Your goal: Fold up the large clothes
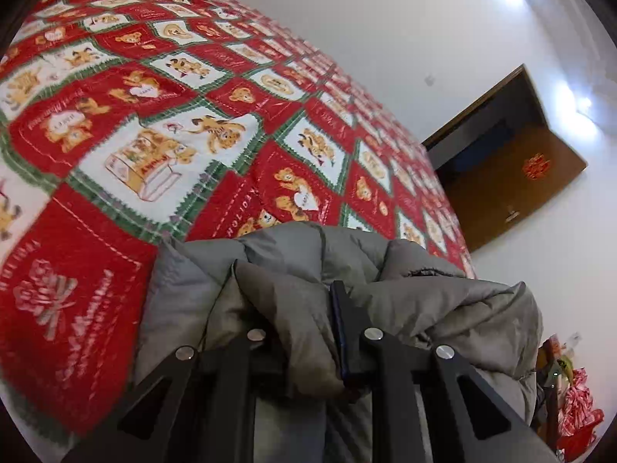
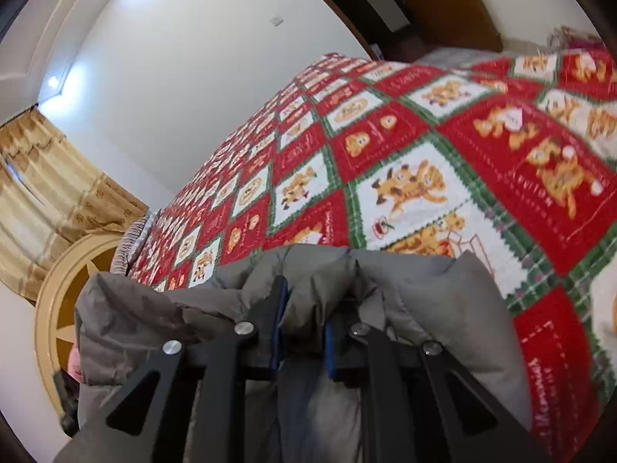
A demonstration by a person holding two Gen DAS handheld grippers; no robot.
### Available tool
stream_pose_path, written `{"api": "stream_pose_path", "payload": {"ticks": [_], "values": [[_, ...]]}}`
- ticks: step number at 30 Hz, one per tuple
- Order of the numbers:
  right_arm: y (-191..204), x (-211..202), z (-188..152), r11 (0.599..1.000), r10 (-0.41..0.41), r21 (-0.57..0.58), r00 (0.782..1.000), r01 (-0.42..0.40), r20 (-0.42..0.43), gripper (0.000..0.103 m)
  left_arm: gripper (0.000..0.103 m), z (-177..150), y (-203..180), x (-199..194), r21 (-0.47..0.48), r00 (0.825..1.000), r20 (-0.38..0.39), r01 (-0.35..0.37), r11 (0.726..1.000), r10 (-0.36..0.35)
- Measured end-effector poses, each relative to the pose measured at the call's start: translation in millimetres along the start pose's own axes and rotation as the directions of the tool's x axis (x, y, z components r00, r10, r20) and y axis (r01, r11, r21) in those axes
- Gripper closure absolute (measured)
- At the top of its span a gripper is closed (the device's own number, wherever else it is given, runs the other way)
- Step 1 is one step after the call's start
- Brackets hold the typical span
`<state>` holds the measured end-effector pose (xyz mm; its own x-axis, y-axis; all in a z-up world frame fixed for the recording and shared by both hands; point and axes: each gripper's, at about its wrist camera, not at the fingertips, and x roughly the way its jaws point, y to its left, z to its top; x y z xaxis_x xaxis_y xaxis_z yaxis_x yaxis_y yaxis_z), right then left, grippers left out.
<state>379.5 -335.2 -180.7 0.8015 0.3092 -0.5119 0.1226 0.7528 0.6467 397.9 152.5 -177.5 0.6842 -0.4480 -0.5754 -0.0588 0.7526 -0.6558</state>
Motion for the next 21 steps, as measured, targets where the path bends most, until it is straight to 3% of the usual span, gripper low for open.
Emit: {"api": "stream_pose_path", "payload": {"ticks": [5,8,9,11,12,13,14,15,16,17,18,19,20,21], "values": [[0,3,1,1.0,-0.028,-0.008,0.999,0.028,-0.015,0.086,0.086,2,1,3,-0.026,1.0,0.002,0.03,0.999,-0.03],[1,6,6,1.0,-0.024,0.005,0.999,0.024,-0.048,0.083,0.082,20,12,-7,-0.143,0.99,-0.108,0.079,0.986,-0.095],[3,4,11,1.0,-0.028,0.005,0.997,0.029,-0.075,0.081,0.075,28,15,-17,-0.183,0.985,-0.12,0.098,0.978,-0.121],[11,-9,21,1.0,-0.004,0.0,0.997,0.004,-0.08,0.067,0.052,46,14,-57,-0.186,0.985,-0.055,0.15,0.971,-0.163],[15,-20,25,1.0,0.023,-0.003,0.998,-0.023,-0.051,0.061,0.021,54,9,-75,-0.16,0.987,-0.02,0.152,0.975,-0.158],[22,-42,31,0.998,0.062,-0.015,0.998,-0.062,0.001,0.037,0.001,63,1,-102,-0.115,0.991,0.031,0.134,0.984,-0.132],[28,-58,34,0.997,0.071,-0.033,0.997,-0.07,0.043,0.014,0.001,69,-6,-123,-0.081,0.99,0.079,0.12,0.989,-0.113],[37,-80,36,0.995,0.071,-0.071,0.992,-0.063,0.104,0.009,0.001,73,-13,-139,-0.05,0.989,0.112,0.103,0.993,-0.097],[45,-91,36,0.993,0.069,-0.104,0.988,-0.055,0.139,0.009,0.001,78,-26,-157,-0.003,0.987,0.145,0.07,0.998,-0.068],[60,-105,35,0.985,0.052,-0.168,0.984,-0.023,0.168,0.017,0.001,78,-37,-166,0.036,0.986,0.165,0.026,0.999,-0.031],[74,-110,33,0.975,0.029,-0.221,0.984,0.01,0.174,0.028,0.001,77,-51,-172,0.074,0.983,0.184,-0.033,0.997,0.018],[92,-113,30,0.958,0.009,-0.284,0.985,0.041,0.171,0.05,0.001,72,-62,-173,0.115,0.978,0.2,-0.085,0.99,0.06],[111,-109,25,0.938,-0.008,-0.341,0.989,0.059,0.15,0.063,0.001,61,-85,-167,0.197,0.973,0.209,-0.14,0.97,0.098],[128,-100,19,0.923,-0.014,-0.38,0.993,0.058,0.116,0.068,0.001,51,-105,-156,0.268,0.974,0.199,-0.165,0.949,0.113]]}}
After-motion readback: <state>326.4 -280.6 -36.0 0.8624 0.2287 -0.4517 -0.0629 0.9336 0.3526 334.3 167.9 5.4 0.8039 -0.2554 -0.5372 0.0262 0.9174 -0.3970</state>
